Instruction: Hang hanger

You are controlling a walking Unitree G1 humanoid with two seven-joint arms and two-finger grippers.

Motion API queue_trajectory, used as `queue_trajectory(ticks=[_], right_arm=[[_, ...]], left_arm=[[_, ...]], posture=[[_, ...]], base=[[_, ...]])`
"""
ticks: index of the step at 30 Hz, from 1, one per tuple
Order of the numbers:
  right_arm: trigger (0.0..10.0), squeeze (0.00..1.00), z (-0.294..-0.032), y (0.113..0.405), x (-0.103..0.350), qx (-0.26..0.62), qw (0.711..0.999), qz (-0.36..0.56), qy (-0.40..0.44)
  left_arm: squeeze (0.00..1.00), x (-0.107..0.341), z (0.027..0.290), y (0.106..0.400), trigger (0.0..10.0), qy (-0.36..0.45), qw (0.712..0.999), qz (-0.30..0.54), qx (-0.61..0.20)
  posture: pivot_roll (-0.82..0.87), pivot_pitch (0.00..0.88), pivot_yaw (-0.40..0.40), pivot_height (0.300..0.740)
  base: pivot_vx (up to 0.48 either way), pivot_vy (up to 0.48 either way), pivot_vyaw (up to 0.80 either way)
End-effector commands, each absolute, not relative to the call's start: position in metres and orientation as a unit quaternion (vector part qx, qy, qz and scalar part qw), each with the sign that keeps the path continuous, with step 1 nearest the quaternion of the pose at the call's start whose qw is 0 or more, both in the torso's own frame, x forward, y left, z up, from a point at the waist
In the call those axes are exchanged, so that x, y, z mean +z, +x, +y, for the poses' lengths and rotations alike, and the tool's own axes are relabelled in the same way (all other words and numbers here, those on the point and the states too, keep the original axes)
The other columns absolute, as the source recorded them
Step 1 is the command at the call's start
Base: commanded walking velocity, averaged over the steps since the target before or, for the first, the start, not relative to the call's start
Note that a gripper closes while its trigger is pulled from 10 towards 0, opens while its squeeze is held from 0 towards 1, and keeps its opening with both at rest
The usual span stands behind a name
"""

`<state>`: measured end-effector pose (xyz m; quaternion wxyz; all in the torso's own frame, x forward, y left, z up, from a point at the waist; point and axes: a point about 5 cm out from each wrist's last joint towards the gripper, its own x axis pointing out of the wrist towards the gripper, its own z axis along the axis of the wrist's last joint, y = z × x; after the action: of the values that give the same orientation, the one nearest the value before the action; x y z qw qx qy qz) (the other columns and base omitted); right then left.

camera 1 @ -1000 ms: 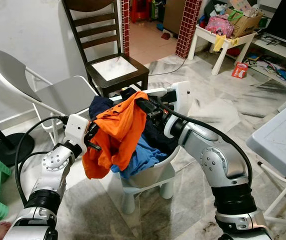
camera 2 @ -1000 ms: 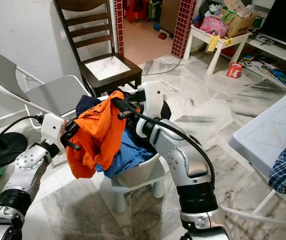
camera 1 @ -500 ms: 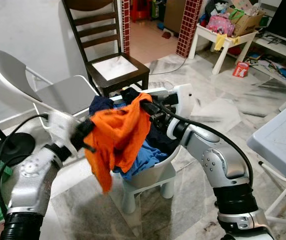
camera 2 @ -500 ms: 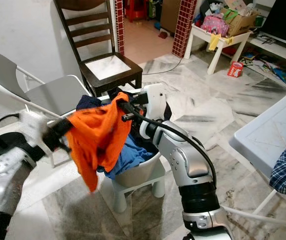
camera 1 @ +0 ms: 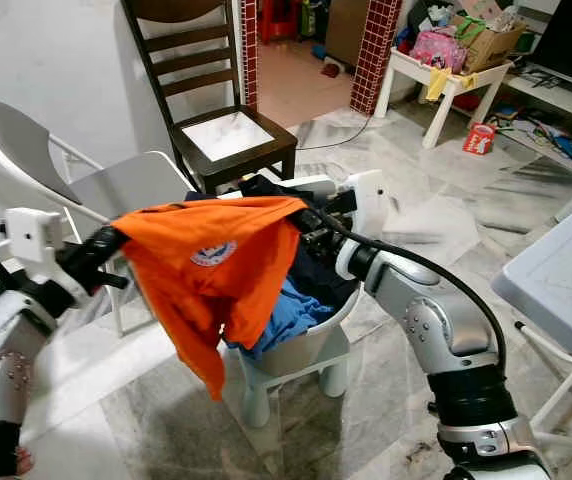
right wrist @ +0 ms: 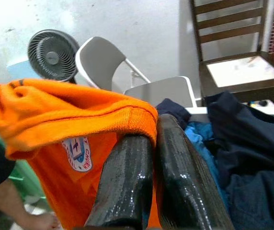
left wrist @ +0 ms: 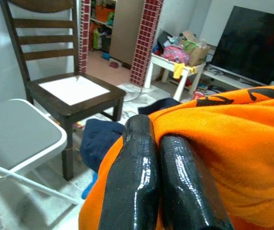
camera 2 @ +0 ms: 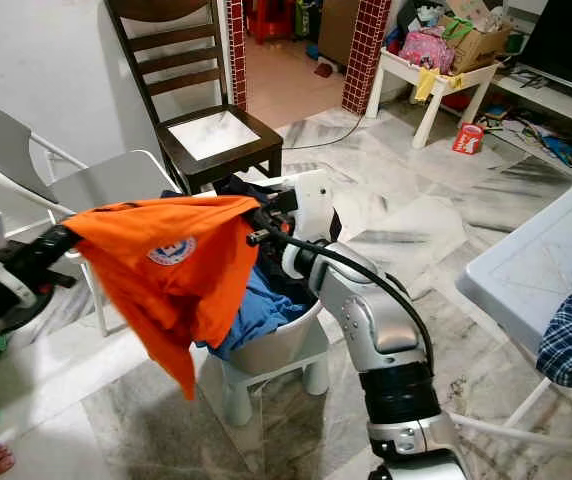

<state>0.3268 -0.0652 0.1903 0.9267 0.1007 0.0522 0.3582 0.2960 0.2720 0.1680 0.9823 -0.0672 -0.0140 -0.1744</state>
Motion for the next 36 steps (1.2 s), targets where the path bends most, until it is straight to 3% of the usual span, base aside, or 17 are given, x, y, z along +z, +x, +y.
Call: queue_trajectory(ticks=[1,3,4,6,9,10,11,12,20,21,22,23,30,36], right_arm=[[0.0,0.00,-0.068,0.328,0.191,0.351,0.930,0.047,0.096],[0.0,0.00,-0.067,0.328,0.191,0.351,0.930,0.047,0.095],[0.0,0.00,-0.067,0.328,0.191,0.351,0.930,0.048,0.094],[0.0,0.00,-0.067,0.327,0.190,0.351,0.931,0.048,0.093],[0.0,0.00,-0.067,0.325,0.190,0.368,0.924,0.053,0.090],[9.2,0.00,-0.066,0.323,0.190,0.381,0.919,0.053,0.084],[9.2,0.00,-0.066,0.321,0.190,0.390,0.916,0.053,0.079],[10.0,0.00,-0.066,0.319,0.190,0.405,0.911,0.050,0.063],[10.0,0.00,-0.076,0.322,0.182,0.415,0.909,0.041,-0.021],[10.0,0.18,-0.077,0.322,0.181,0.417,0.908,0.041,-0.023],[10.0,0.18,-0.078,0.322,0.181,0.419,0.907,0.040,-0.025],[10.0,1.00,-0.078,0.319,0.180,0.437,0.898,0.034,-0.025],[10.0,1.00,-0.074,0.297,0.172,0.532,0.843,0.045,-0.060],[10.0,1.00,-0.086,0.298,0.165,0.539,0.835,0.055,-0.097]], left_arm=[[0.00,0.171,0.276,0.298,3.4,-0.054,0.985,-0.017,-0.161],[0.00,0.161,0.275,0.299,3.6,-0.039,0.987,-0.004,-0.157],[0.00,0.157,0.275,0.300,0.6,-0.036,0.989,-0.006,-0.146],[0.00,0.157,0.276,0.301,0.0,-0.039,0.990,-0.011,-0.137],[0.00,0.162,0.276,0.303,0.0,-0.044,0.990,-0.022,-0.131],[0.00,0.166,0.275,0.304,0.0,-0.056,0.989,-0.029,-0.137],[0.00,0.170,0.273,0.305,0.0,-0.064,0.987,-0.033,-0.142],[0.00,0.176,0.270,0.307,0.0,-0.074,0.984,-0.040,-0.155],[0.00,0.213,0.243,0.315,0.0,-0.150,0.956,-0.092,-0.234],[0.00,0.215,0.238,0.315,0.0,-0.163,0.951,-0.093,-0.246],[0.00,0.216,0.235,0.314,0.0,-0.171,0.947,-0.094,-0.254],[0.00,0.216,0.227,0.313,0.0,-0.197,0.938,-0.088,-0.272],[0.00,0.221,0.192,0.312,0.0,-0.237,0.907,-0.079,-0.338],[0.00,0.233,0.202,0.324,0.0,-0.263,0.914,-0.108,-0.289]], posture=[[-0.03,0.050,-0.029,0.740],[-0.03,0.050,-0.029,0.740],[-0.04,0.050,-0.028,0.740],[-0.04,0.050,-0.028,0.740],[-0.04,0.052,-0.029,0.740],[-0.04,0.053,-0.030,0.740],[-0.04,0.053,-0.030,0.740],[-0.04,0.052,-0.031,0.740],[-0.03,0.047,-0.027,0.740],[-0.02,0.046,-0.027,0.740],[-0.02,0.046,-0.027,0.740],[-0.02,0.045,-0.026,0.740],[-0.03,0.042,-0.022,0.740],[-0.03,0.039,-0.018,0.740]], base=[[0.000,0.000,0.00],[0.000,0.000,0.00],[0.000,0.000,0.00],[0.000,0.000,0.00],[0.000,0.000,0.00],[0.000,0.000,0.00],[0.000,0.000,0.00],[0.000,0.000,0.00],[0.000,0.000,0.00],[0.000,0.000,0.00],[0.000,0.000,0.00],[0.000,0.000,0.00],[0.000,0.000,0.00],[0.000,0.000,0.00]])
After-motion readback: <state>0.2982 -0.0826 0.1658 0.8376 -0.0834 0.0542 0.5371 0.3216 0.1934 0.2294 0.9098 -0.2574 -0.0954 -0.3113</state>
